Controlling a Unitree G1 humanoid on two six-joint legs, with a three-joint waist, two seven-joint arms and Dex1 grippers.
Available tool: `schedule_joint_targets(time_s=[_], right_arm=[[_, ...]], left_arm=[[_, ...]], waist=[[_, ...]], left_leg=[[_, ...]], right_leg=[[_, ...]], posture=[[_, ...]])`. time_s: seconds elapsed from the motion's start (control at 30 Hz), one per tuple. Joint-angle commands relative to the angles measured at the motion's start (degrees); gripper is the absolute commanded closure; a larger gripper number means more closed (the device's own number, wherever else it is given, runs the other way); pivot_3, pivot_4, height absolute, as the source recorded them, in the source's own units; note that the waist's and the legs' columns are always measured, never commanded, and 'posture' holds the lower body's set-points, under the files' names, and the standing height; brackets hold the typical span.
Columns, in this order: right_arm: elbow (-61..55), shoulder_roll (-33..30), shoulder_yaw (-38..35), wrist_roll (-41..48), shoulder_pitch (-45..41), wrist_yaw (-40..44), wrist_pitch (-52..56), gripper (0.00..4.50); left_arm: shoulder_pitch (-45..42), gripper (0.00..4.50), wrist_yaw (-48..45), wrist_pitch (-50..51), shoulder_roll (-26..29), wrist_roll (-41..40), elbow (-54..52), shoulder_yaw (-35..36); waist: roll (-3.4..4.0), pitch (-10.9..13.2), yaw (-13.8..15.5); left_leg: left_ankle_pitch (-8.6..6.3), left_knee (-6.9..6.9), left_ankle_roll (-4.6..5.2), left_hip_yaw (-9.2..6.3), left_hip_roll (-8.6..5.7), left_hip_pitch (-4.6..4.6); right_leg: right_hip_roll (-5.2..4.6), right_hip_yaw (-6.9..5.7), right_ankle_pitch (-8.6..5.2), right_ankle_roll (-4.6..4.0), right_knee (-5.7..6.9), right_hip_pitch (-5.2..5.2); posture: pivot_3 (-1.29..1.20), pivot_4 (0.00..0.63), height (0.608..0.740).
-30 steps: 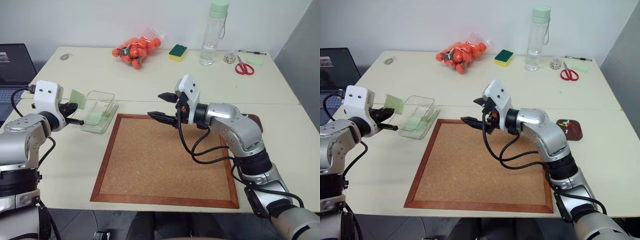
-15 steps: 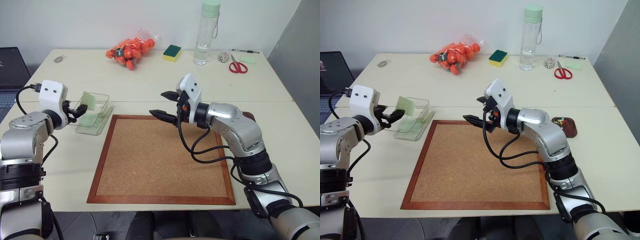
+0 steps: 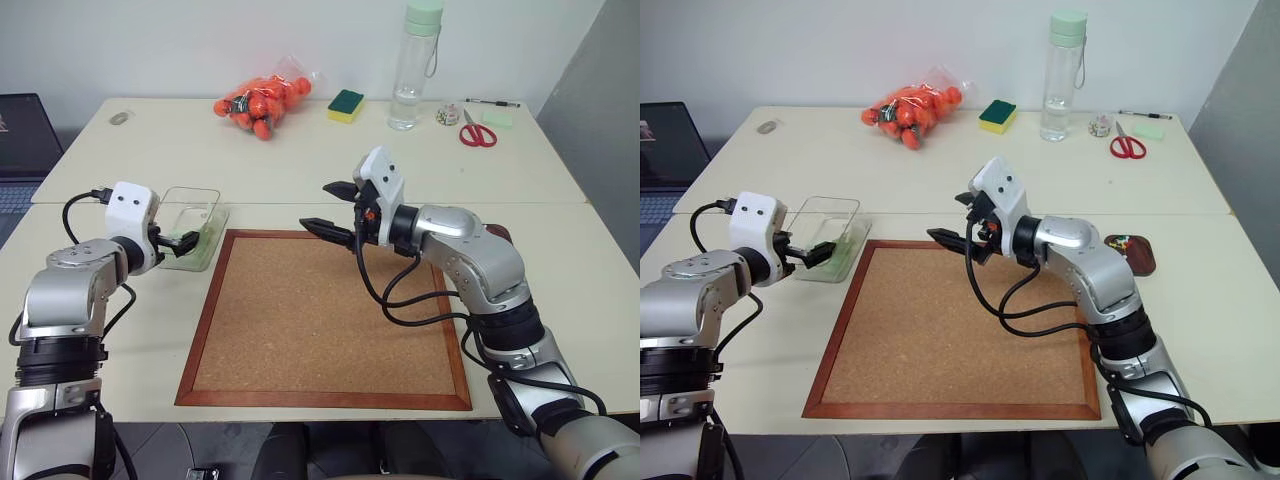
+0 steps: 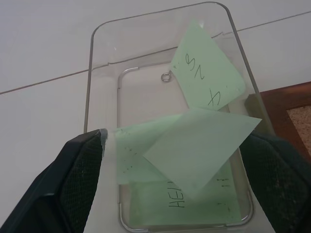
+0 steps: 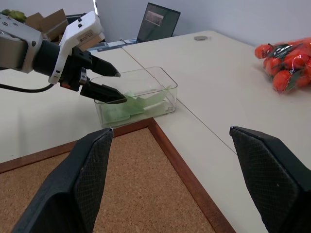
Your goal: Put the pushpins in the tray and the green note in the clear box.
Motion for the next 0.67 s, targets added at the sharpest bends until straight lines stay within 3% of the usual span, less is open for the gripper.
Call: schedule_joint_targets(time_s=[0.03, 0.17, 0.33, 0.5, 0.67], right_arm=[[-3.3, 0.3, -1.6, 1.3, -0.2, 0.1, -0.1, 0.46], [-4.4, 0.0, -2.4, 2.3, 0.4, 0.2, 0.6, 0.46], [-10.3, -4.6, -6.0, 6.6, 4.9, 4.6, 0.6, 0.46], [-14.3, -18.1, -7.5, 3.4, 17.5, 14.0, -9.6, 0.46], [-14.8, -21.5, -9.5, 2.7, 25.6, 14.9, -15.1, 0.46]], left_arm=[[-2.1, 0.04, 3.5, -1.2, 0.6, 1.2, -3.4, 3.7], [-1.6, 0.04, 5.9, -3.5, -0.6, 0.5, -9.5, 6.7], [1.7, 0.04, 0.5, 2.5, -3.0, -9.8, -23.5, 10.9], [15.3, 0.04, -6.6, 6.9, -5.0, -22.3, -40.9, 11.9], [25.8, 0.04, -7.6, 3.3, -7.9, -23.4, -47.4, 8.4]], waist=[[0.0, 0.0, 0.0], [-0.01, 0.0, 0.0], [-0.01, 0.0, 0.4], [-0.02, 0.0, 0.5], [-0.05, 0.0, 0.2]], left_leg=[[0.0, 0.0, 0.0, 0.0, 0.0, 0.0], [0.0, 0.01, 0.0, -0.04, 0.03, -0.01], [0.0, 0.05, 0.0, -0.01, -0.03, -0.05], [-0.02, 0.05, 0.01, 0.05, -0.14, -0.05], [-0.02, 0.02, 0.03, 0.24, 0.08, 0.16]], right_leg=[[0.0, 0.0, 0.0, 0.0, 0.0, 0.0], [-0.02, 0.0, 0.0, 0.0, 0.0, 0.0], [-0.07, 0.01, 0.0, 0.0, -0.02, 0.03], [-0.12, 0.1, 0.0, 0.0, -0.2, 0.12], [-0.03, 0.18, -0.01, 0.0, -0.16, 0.22]], posture=[[0.0, 0.15, 0.74], [0.0, 0.15, 0.74], [0.0, 0.15, 0.74], [0.0, 0.15, 0.74], [0.0, 0.15, 0.74]])
